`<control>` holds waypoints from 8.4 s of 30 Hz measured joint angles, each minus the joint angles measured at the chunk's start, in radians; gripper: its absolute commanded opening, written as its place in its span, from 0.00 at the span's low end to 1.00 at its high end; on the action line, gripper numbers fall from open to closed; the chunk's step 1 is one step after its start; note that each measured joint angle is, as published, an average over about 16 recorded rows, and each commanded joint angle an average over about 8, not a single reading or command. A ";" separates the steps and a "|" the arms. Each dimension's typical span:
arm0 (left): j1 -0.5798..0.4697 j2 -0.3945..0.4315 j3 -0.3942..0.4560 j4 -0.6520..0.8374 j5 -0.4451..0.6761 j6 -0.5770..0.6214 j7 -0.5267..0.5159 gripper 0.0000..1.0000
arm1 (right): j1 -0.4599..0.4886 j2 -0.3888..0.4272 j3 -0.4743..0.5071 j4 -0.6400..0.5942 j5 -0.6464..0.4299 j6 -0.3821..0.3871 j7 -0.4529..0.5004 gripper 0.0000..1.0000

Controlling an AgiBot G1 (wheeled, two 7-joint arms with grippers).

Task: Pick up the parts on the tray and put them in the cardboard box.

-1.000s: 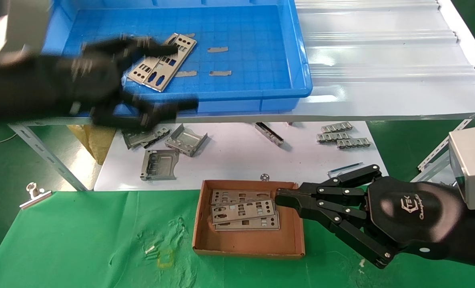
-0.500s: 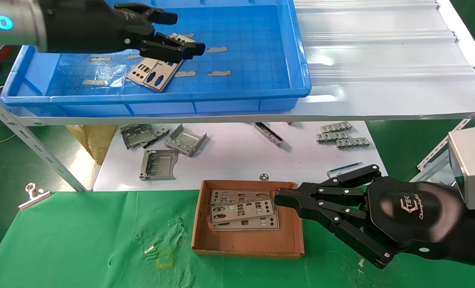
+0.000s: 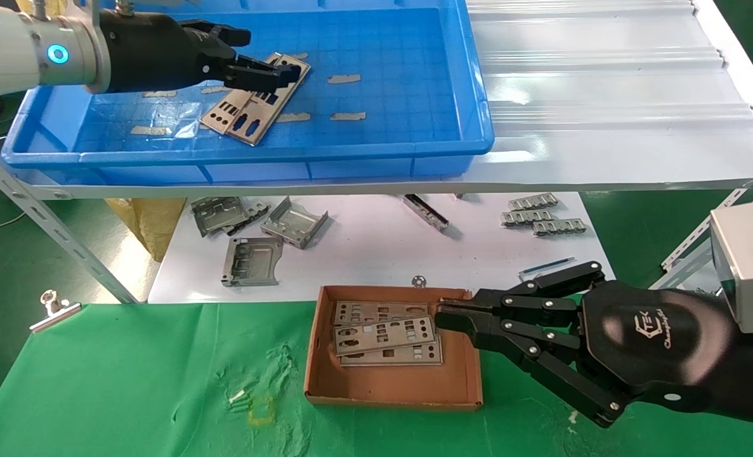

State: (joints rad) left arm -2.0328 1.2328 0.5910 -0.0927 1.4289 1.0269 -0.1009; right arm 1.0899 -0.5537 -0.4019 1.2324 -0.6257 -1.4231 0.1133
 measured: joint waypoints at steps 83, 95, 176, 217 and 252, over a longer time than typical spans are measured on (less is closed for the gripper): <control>-0.034 0.023 -0.022 0.073 -0.030 0.014 0.077 0.00 | 0.000 0.000 0.000 0.000 0.000 0.000 0.000 1.00; -0.069 0.004 -0.035 0.061 -0.050 0.050 0.104 0.00 | 0.000 0.000 0.000 0.000 0.000 0.000 0.000 1.00; 0.540 0.109 0.210 -0.228 -0.278 0.093 0.765 1.00 | 0.000 0.000 0.000 0.000 0.000 0.000 0.000 1.00; 0.463 0.056 0.188 -0.068 -0.409 0.420 0.482 1.00 | 0.000 0.000 0.000 0.000 0.000 0.000 0.000 1.00; 0.735 -0.315 -0.086 -0.684 -0.567 0.445 0.171 1.00 | 0.000 0.000 0.000 0.000 0.000 0.000 0.000 1.00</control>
State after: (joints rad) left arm -1.2982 0.9177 0.5054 -0.7769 0.8622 1.4720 0.0700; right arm 1.0896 -0.5536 -0.4019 1.2321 -0.6255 -1.4227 0.1132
